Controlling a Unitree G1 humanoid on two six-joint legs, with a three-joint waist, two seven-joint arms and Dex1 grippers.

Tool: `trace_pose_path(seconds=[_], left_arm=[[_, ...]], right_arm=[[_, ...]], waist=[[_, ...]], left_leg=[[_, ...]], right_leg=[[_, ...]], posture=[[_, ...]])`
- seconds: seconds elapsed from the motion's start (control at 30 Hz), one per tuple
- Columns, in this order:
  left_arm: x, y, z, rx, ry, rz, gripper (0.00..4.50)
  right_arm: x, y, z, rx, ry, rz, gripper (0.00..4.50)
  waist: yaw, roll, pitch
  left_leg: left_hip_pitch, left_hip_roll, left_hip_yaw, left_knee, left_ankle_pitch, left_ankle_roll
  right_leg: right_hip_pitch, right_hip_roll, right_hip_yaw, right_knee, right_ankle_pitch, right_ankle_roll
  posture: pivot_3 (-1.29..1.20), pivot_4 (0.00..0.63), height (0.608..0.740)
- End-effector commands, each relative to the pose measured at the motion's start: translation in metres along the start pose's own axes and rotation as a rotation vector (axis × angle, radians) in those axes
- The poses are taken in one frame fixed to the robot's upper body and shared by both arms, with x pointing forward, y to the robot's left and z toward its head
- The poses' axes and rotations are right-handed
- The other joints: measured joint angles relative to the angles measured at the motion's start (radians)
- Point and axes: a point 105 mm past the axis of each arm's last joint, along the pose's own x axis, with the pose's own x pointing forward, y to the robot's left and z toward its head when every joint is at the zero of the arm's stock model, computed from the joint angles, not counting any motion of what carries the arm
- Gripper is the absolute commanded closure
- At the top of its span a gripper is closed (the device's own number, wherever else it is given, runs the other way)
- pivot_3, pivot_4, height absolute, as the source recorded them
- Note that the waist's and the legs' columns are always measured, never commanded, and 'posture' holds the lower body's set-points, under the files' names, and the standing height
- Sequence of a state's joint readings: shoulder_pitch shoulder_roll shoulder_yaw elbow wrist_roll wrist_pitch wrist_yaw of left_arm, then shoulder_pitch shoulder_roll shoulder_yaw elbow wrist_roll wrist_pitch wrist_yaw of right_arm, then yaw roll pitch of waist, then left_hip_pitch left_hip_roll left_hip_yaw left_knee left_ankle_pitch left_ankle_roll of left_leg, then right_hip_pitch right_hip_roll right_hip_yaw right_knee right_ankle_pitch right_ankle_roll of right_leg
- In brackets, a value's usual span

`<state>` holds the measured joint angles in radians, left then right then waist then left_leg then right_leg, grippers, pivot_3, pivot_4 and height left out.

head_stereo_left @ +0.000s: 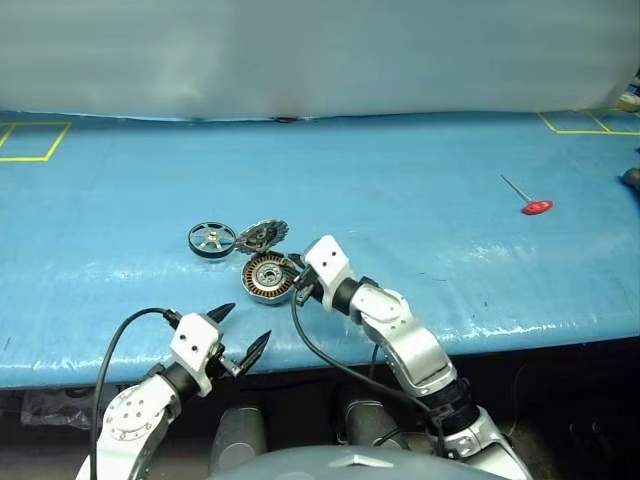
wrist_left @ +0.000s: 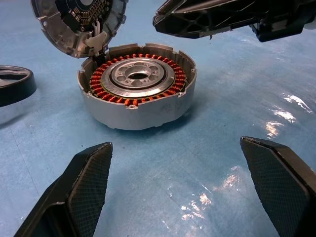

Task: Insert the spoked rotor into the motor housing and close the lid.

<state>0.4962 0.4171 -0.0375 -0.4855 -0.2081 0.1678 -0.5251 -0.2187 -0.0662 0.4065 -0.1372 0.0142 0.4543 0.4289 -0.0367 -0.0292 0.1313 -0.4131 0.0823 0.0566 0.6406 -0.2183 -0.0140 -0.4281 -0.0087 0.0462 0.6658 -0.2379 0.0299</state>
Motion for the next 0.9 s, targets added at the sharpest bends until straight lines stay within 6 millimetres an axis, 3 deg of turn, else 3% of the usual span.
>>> trace_pose_path(seconds=[0.03, 0.3, 0.9], left_arm=[[-0.002, -0.001, 0.017, 0.036, -0.066, 0.006, 0.00], [-0.002, -0.001, 0.017, 0.034, -0.070, 0.018, 0.00], [0.001, -0.003, 0.014, 0.023, -0.059, 0.012, 0.00]], right_arm=[[0.009, 0.005, 0.016, -0.017, -0.060, 0.019, 3.84], [0.020, 0.012, 0.015, -0.025, -0.051, 0.060, 3.84], [0.023, 0.018, -0.005, -0.013, -0.001, 0.081, 3.84]], waist=[[0.000, 0.000, 0.000], [0.000, 0.000, 0.000], [-0.001, 0.000, 0.000]], left_leg=[[0.000, 0.000, 0.000, 0.000, 0.000, 0.000], [0.000, 0.000, 0.000, 0.002, 0.000, 0.000], [0.000, 0.000, 0.000, 0.002, 0.000, 0.000]], right_leg=[[0.000, 0.000, 0.000, 0.000, 0.000, 0.000], [0.000, 0.000, 0.000, 0.001, 0.000, 0.000], [0.000, 0.000, 0.000, 0.001, 0.000, 0.000]], posture=[[0.00, 0.150, 0.740], [0.00, 0.150, 0.740], [0.00, 0.150, 0.740]])
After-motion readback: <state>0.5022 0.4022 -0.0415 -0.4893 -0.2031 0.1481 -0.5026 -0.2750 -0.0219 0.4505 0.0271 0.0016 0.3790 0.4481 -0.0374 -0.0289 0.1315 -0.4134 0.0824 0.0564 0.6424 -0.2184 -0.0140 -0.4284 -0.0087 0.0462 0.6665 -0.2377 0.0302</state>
